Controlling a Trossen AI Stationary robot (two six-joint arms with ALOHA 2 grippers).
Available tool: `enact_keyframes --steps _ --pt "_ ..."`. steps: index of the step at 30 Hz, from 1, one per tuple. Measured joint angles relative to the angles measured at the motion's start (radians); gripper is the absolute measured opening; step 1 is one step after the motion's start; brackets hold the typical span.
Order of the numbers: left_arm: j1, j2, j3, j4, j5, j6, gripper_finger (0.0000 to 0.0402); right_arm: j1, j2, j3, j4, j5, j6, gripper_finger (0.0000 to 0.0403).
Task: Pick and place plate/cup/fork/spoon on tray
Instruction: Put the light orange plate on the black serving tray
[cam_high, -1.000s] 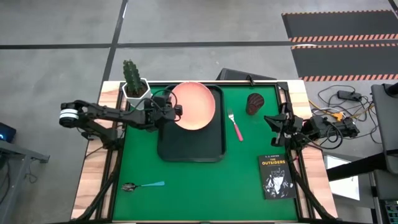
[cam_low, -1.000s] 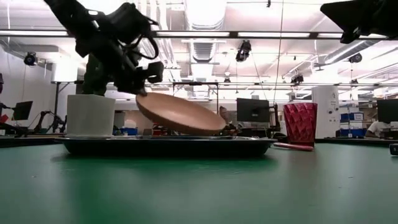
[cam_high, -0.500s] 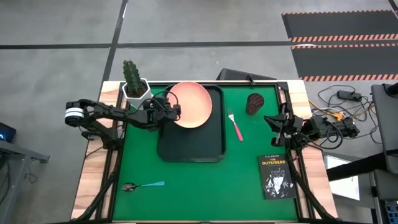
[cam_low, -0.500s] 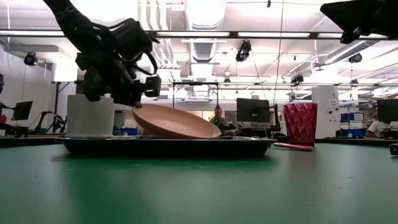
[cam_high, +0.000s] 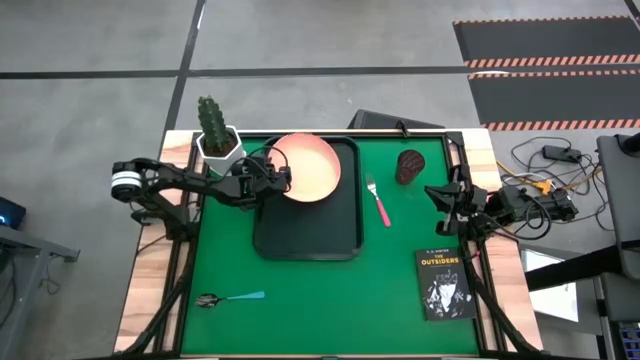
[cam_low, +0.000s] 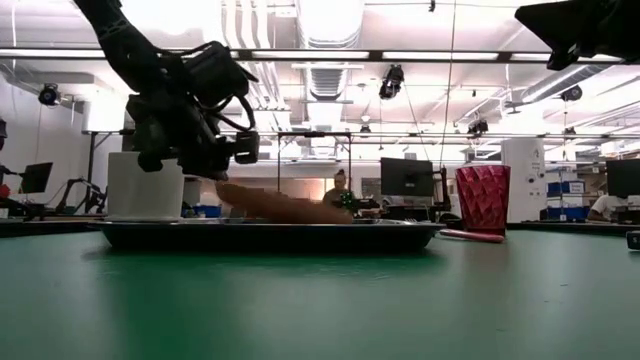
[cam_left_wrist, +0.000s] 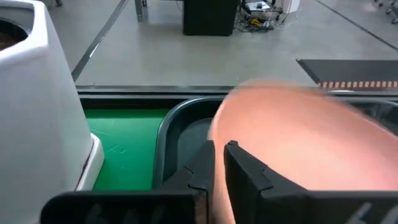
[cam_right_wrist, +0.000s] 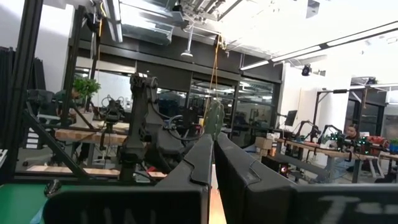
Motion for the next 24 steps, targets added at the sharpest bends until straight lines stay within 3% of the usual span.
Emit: enact_keyframes --steps 9,16,24 --pt "-0.001 0.0 0.003 0.001 0.013 0.0 0.0047 0.0 0.0 0.0 0.0 0.0 0.0 0.0009" --pt "-0.003 0.057 0.005 0.178 0.215 0.086 0.0047 0.0 0.0 0.0 0.0 0.0 -0.002 0.0009" --pt "-0.003 0.203 0.023 0.204 0.262 0.078 0.0047 0.0 0.0 0.0 -0.005 0.0 -0.001 0.0009"
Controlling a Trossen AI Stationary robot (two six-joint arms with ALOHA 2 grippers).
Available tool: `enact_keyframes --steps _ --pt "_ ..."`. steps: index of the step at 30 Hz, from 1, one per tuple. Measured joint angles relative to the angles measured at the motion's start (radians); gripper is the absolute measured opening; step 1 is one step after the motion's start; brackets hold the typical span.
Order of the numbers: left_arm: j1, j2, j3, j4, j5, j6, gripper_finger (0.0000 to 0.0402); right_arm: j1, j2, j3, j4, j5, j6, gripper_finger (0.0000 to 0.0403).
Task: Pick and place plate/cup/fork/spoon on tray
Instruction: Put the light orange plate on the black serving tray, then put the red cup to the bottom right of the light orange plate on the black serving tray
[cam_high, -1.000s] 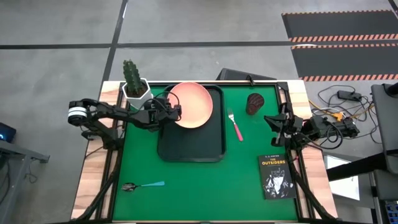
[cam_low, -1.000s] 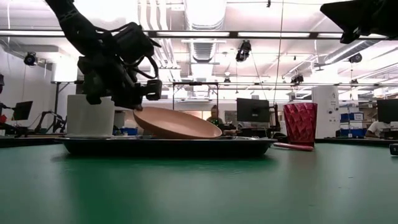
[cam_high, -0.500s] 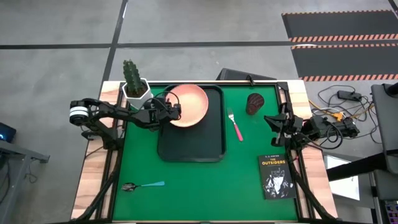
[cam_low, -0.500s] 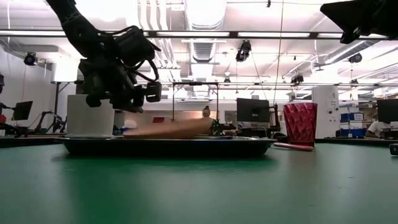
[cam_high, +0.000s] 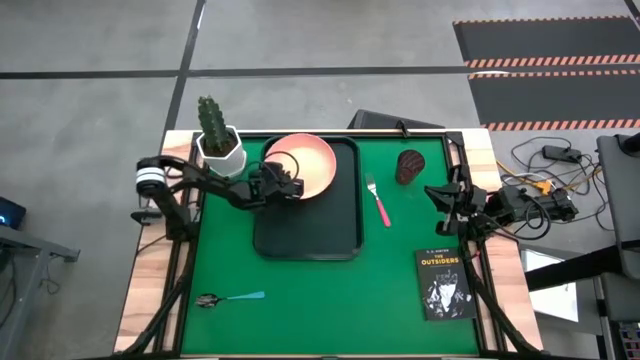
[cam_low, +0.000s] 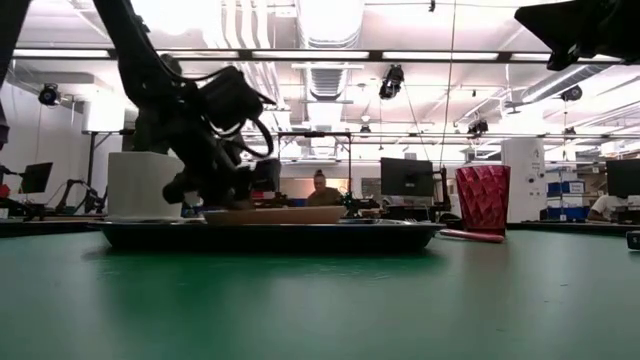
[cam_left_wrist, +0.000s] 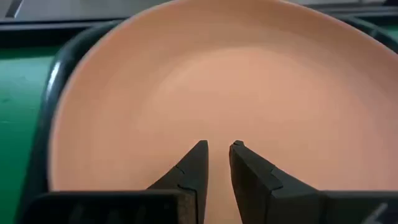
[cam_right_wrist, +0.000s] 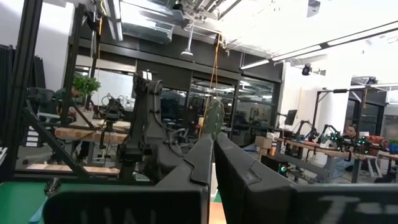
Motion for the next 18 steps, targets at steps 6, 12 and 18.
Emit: enact_keyframes --steps 6,12,18 --pt "0.0 0.033 0.027 0.003 0.02 0.001 0.0047 0.0 0.0 0.0 -0.001 0.0 0.0 0.0009" --pt "0.0 -0.004 0.023 0.001 0.024 0.009 0.0047 0.0 0.0 0.0 -0.003 0.0 0.002 0.0009" --pt "-0.011 -0.07 0.023 0.0 0.045 0.06 0.0047 0.0 0.0 0.0 -0.001 0.0 0.018 0.0009"
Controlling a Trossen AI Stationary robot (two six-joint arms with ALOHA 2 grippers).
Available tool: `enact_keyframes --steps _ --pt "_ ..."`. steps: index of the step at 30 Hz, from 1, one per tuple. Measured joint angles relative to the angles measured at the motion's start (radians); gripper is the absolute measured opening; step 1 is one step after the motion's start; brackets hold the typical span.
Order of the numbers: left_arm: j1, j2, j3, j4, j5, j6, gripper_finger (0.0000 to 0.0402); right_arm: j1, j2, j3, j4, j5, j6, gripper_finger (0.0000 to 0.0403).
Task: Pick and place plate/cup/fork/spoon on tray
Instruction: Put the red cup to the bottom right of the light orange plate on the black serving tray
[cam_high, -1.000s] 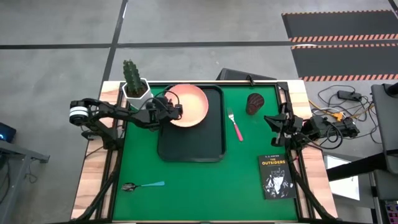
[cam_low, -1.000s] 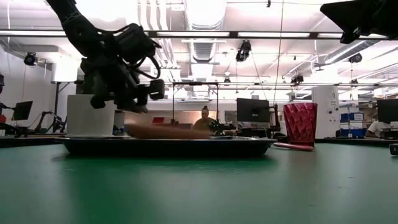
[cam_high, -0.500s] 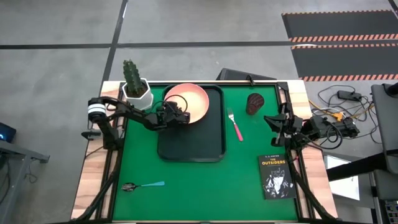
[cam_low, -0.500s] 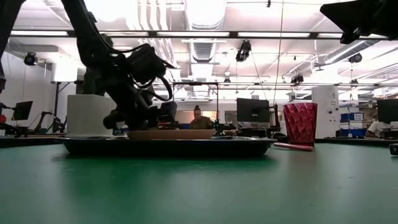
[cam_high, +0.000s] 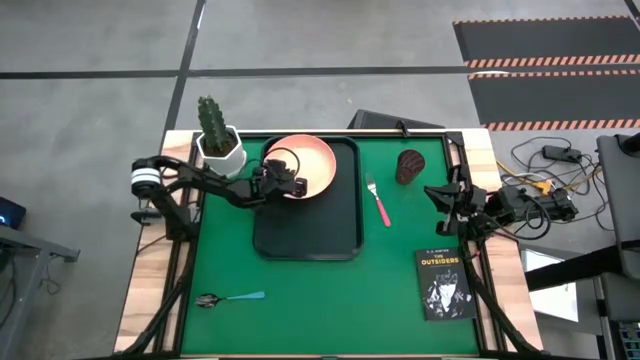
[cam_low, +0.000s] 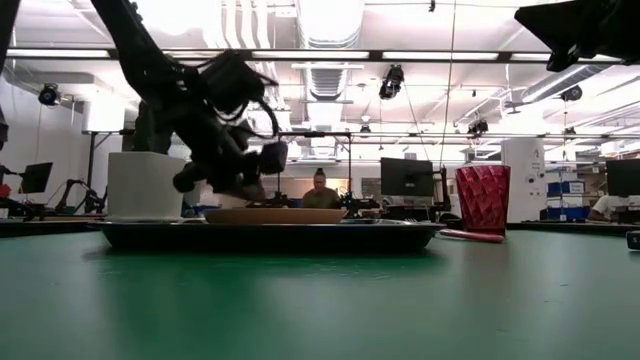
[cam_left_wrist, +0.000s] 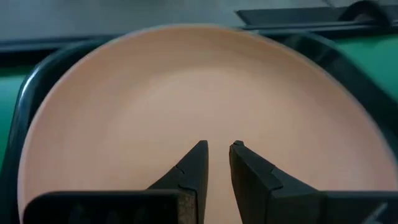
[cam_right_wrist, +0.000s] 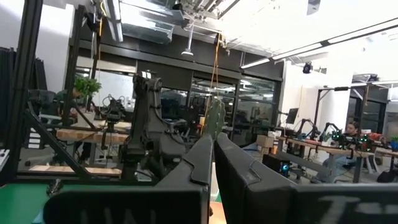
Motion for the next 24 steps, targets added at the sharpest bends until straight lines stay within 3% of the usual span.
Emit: enact_keyframes --steps 8,15,24 --pt "-0.106 -0.171 0.0 0.004 0.003 0.189 0.0047 0.0 0.0 0.0 0.011 -0.002 0.117 0.0009" --pt "-0.234 -0.315 0.0 0.015 0.004 0.445 0.0047 0.0 0.004 0.0 0.012 -0.026 0.237 0.0009" --pt "-0.271 -0.448 -0.001 0.055 0.006 0.81 0.0047 0.0 0.081 0.0 0.059 -0.054 0.298 0.0009"
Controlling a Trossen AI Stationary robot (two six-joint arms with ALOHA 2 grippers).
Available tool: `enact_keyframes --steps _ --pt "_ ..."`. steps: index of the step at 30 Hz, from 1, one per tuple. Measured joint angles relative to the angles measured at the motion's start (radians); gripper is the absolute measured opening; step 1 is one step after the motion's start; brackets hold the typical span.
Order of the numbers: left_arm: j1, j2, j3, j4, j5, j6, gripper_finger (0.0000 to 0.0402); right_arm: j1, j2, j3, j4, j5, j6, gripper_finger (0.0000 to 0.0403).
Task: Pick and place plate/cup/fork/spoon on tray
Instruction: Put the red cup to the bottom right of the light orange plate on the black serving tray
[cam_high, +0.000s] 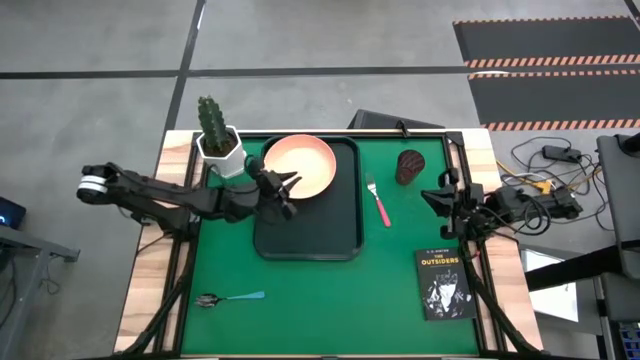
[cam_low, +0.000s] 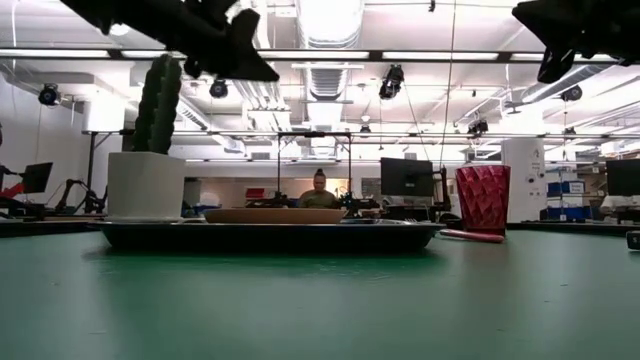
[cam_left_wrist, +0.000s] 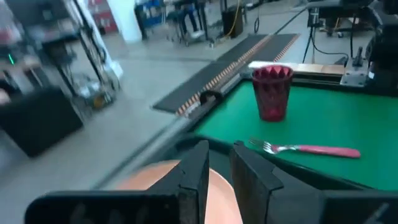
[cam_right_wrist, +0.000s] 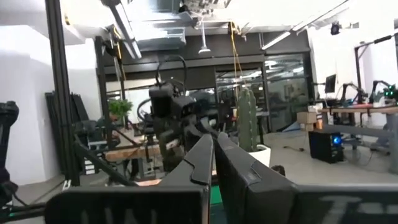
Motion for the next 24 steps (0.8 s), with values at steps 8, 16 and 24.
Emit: enact_keyframes --steps 8,16,24 --pt "-0.007 -0.082 -0.019 -0.001 0.056 0.136 0.0047 0.0 0.167 0.0 0.207 0.128 0.089 0.0009" --pt "-0.057 -0.174 -0.032 -0.002 0.078 0.174 0.0047 0.0 0.322 0.176 0.016 0.161 0.189 0.0009" --pt "-0.068 -0.278 -0.037 -0.003 0.079 0.21 0.0047 -0.025 0.529 0.522 -0.571 0.288 0.426 0.0009"
